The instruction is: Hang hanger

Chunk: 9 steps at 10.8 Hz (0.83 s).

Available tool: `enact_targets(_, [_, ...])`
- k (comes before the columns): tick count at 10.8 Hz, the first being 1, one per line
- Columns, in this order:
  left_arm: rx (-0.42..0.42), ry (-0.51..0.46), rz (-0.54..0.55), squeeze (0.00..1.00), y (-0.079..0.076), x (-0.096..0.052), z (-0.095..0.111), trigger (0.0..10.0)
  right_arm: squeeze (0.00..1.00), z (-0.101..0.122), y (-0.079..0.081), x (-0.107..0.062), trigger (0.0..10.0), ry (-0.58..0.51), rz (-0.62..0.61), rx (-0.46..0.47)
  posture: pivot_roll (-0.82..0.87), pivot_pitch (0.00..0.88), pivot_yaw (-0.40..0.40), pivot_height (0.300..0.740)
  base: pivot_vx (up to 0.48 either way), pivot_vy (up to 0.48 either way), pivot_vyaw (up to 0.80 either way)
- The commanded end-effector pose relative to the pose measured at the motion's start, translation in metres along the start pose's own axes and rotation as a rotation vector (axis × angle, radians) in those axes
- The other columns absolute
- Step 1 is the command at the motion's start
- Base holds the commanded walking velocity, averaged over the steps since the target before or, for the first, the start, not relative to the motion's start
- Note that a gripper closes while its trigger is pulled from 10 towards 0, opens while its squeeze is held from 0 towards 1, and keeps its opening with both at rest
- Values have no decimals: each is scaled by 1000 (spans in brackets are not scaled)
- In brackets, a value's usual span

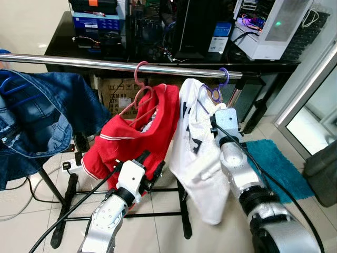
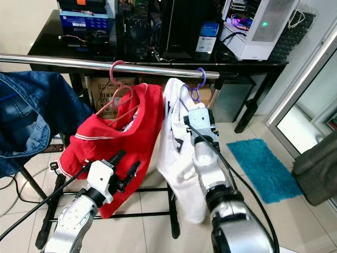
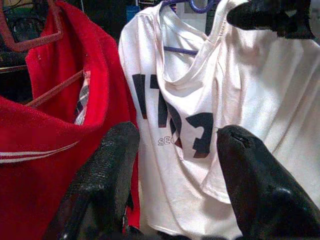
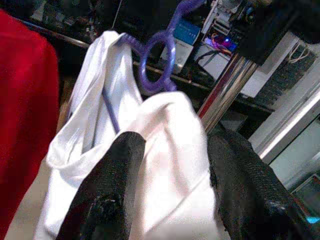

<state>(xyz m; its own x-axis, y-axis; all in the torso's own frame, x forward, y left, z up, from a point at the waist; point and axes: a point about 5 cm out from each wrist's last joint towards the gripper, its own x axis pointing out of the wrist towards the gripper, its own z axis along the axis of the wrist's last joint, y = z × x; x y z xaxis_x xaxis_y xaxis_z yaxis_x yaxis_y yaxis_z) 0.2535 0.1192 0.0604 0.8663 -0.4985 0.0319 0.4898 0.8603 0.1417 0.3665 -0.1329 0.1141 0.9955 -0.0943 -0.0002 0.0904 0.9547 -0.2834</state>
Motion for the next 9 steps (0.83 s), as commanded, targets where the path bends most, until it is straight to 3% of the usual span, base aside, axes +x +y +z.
enact_targets(1, [22, -21, -27, 0, -5, 2, 5, 10000, 0, 8, -9, 8, 10000, -10, -32, 11, 202, 22, -107, 740, 0, 0, 0])
enact_targets(3, [23, -19, -25, 0, -5, 1, 4, 10000, 0, 8, -2, 9, 10000, 15, 33, 28, 205, 22, -108, 740, 0, 0, 0])
enact_targets(4, [24, -18, -24, 0, -5, 0, 4, 10000, 0, -7, 17, 2, 10000, 108, 161, 46, 209, 22, -108, 740, 0, 0, 0])
enact_targets(6, [26, -18, -26, 0, -6, 0, 4, 10000, 0, -20, 32, -7, 10000, 175, 242, 29, 206, 26, -106, 740, 0, 0, 0])
enact_targets(9, [24, -16, -34, 0, -7, 0, 4, 10000, 0, -29, 30, -8, 10000, 238, 219, 66, 199, 28, -102, 740, 0, 0, 0])
